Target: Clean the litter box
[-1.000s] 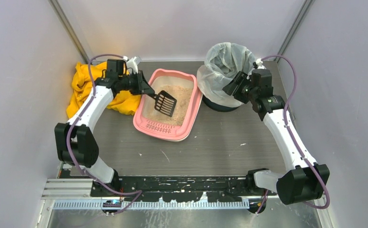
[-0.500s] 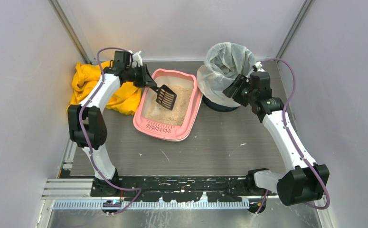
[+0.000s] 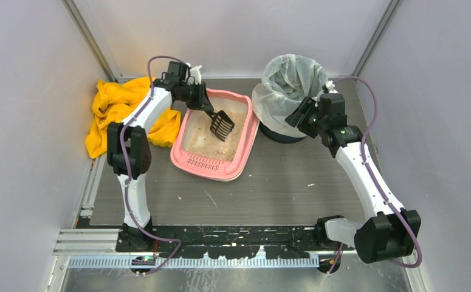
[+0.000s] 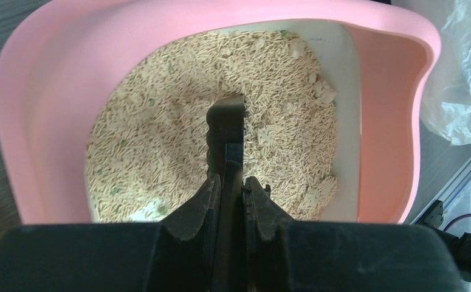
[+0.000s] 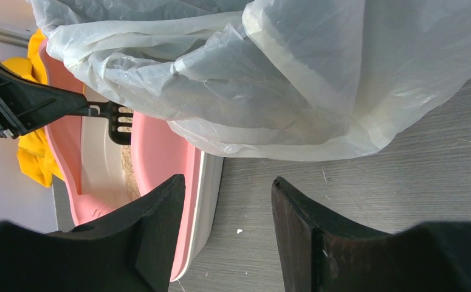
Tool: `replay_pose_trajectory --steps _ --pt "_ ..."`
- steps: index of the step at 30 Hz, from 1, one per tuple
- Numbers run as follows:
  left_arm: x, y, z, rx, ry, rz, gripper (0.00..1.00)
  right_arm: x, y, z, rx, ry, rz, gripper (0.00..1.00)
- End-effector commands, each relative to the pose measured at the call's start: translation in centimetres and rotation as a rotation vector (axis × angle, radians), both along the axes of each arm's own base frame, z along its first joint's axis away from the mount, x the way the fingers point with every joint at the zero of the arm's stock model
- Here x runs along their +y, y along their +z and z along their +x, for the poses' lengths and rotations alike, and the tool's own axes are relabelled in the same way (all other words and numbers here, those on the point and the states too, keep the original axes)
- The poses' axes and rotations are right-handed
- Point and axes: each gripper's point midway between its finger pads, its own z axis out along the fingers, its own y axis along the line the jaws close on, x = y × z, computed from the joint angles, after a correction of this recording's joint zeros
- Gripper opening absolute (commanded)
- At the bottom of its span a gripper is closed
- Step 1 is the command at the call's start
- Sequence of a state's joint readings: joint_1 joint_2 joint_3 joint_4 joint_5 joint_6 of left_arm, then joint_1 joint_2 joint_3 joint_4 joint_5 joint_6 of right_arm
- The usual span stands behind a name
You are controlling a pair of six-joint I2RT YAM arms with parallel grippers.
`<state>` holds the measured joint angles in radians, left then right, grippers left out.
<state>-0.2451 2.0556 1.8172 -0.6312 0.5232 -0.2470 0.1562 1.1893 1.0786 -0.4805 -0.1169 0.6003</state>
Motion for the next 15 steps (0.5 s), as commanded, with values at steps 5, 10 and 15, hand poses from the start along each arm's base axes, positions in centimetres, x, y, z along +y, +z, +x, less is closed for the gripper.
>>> replay_pose_trajectory --steps 5,10,15 --pt "-3.3 -0.1 -0.6 0.033 -0.073 -0.076 0.00 -0.2 0.8 -0.1 -0.045 0.001 -0.021 0.60" --pt "-4.5 -0.3 -1.7 0.088 -0.105 -0.164 0.00 -0.3 0.7 0.0 -0.043 -0.001 -0.025 0.60" --pt "-6.5 -0.2 -2.8 0.150 -0.125 -0.354 0.00 -0.3 0.4 -0.1 -0.036 0.000 -0.026 0.60"
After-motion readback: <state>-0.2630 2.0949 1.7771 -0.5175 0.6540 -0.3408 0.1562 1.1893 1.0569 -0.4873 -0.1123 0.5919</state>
